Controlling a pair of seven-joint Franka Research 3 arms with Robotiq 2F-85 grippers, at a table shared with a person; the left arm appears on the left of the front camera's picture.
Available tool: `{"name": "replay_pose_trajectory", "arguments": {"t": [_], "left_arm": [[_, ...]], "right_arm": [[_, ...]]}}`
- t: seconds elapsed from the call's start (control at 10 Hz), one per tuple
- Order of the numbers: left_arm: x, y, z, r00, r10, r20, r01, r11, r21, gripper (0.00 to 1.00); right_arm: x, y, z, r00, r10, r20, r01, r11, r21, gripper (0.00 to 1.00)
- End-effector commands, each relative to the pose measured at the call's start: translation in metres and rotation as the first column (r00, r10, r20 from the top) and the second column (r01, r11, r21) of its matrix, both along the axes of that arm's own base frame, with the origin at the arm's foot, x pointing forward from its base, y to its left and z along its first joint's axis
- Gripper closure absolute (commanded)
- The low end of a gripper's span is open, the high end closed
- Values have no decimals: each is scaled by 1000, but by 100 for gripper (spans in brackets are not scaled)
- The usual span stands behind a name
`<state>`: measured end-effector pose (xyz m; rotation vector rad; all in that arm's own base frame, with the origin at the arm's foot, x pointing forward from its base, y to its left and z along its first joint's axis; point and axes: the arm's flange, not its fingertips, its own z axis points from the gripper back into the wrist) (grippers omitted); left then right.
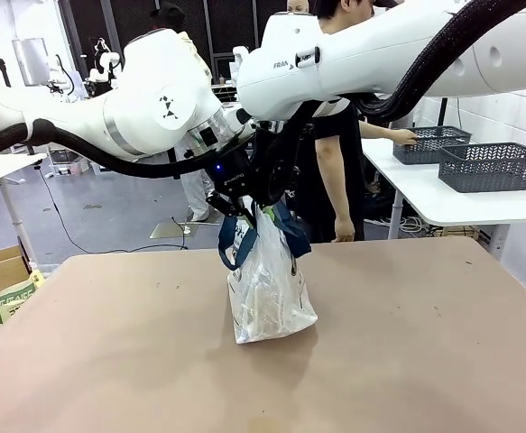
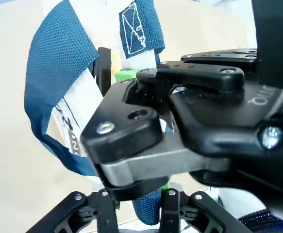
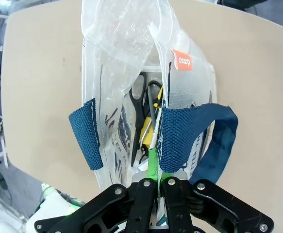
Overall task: Transfer purchased items from the store into the shopping bag.
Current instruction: Move the Reusable shopping bag to the right side of the table.
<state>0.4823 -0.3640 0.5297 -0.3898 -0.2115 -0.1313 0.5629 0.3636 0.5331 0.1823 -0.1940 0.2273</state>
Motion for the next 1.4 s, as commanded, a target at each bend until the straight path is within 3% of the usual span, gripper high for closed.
{"name": "replay_pose_trajectory", "arguments": {"t": [0.0, 0.7, 0.8, 1.1, 1.2, 1.3], "left_arm": [[-3, 0, 6, 999, 27, -23, -26, 999, 38, 100], [-10, 4, 13, 998, 34, -54, -26, 990, 139, 100], [-5, 4, 10, 999, 12, -31, -10, 997, 77, 100], [-5, 4, 10, 999, 12, -31, -10, 997, 77, 100], [-5, 4, 10, 999, 12, -31, -10, 997, 77, 100], [-5, 4, 10, 999, 12, -31, -10, 997, 77, 100]], "right_arm": [[0, -4, 2, 1000, 2, -10, -1, 999, 38, 100], [-5, -26, 0, 998, 51, -26, -48, 996, 81, 100], [-6, -30, -2, 996, 87, -4, -87, 993, 80, 100], [-6, -45, -8, 993, 113, 19, -114, 984, 139, 100], [-5, -49, -8, 994, 104, 12, -105, 980, 171, 93], [-4, -52, -9, 995, 95, 14, -96, 979, 178, 74]]}}
